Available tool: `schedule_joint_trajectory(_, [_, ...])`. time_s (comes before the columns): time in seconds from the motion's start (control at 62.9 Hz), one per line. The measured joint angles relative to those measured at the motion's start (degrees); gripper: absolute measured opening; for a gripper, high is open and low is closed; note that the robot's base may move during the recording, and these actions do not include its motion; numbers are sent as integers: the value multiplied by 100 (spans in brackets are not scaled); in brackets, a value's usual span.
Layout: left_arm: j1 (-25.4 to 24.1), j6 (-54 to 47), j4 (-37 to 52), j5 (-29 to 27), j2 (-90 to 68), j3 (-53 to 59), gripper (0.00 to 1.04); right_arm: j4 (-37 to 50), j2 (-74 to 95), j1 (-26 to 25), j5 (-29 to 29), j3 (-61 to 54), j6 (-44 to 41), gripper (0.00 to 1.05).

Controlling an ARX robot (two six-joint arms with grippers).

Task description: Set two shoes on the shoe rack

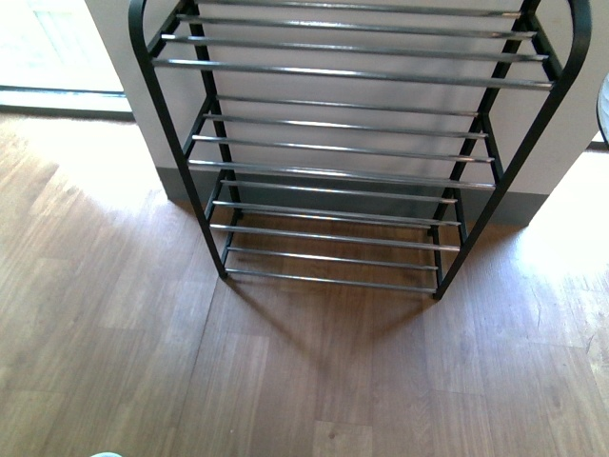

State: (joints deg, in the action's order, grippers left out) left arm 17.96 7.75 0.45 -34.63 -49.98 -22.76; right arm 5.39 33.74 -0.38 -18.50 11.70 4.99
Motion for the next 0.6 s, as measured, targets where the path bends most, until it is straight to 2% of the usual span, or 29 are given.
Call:
schedule_joint_trajectory(0.27, [0, 0, 2, -7, 0, -2, 2, 0, -2, 0, -4, 0, 0, 1])
schedule_joint_trajectory(0.366, [0, 0, 2, -7, 0, 0, 2, 256, 44, 20, -245, -11, 96, 1])
schedule_joint_trajectory(0.461, [0, 0, 0, -4, 0, 0, 2, 439, 302, 404, 181, 129, 254, 1])
schedule_joint_trajectory(0.604, [0, -2, 0, -2, 0, 0, 2, 1060, 1414, 1394, 1316, 662, 476, 1])
